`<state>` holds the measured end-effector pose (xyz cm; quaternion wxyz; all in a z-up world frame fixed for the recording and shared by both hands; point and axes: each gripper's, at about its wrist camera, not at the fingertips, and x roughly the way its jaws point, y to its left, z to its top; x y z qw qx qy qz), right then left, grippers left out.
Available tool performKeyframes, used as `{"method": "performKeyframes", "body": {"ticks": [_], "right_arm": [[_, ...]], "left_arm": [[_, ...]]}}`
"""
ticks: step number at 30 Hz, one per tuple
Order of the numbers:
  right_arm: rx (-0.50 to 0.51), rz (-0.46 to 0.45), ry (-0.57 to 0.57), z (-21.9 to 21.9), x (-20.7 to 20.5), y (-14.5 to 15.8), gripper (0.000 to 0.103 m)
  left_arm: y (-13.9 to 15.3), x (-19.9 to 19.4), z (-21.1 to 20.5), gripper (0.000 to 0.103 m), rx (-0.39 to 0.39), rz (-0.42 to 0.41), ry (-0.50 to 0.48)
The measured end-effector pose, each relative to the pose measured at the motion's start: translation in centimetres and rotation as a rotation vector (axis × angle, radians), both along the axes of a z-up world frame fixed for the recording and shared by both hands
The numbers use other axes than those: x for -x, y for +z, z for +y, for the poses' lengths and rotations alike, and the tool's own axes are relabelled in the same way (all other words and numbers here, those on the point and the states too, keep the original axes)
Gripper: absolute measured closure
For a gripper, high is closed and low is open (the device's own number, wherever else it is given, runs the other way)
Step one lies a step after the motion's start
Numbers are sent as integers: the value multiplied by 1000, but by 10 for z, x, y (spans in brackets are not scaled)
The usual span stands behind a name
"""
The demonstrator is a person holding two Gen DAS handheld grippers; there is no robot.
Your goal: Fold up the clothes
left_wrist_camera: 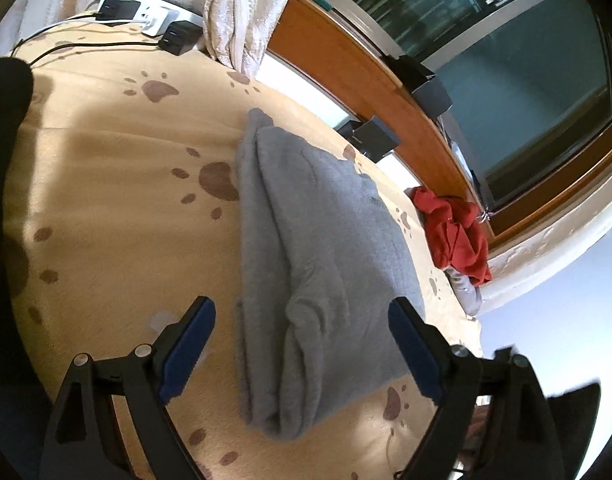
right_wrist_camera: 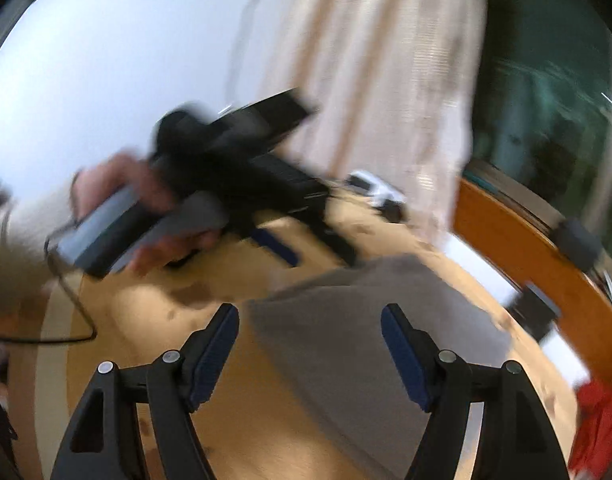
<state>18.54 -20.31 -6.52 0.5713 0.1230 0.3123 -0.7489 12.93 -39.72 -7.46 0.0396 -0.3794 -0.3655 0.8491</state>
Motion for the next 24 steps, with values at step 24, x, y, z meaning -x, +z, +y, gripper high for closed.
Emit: {"method": "performKeyframes", "body": {"ticks": [24], "right_arm": [[-262, -167, 13, -92, 18, -49, 51]], "left_arm": [[-17, -16, -11, 6, -133, 53, -10]]}}
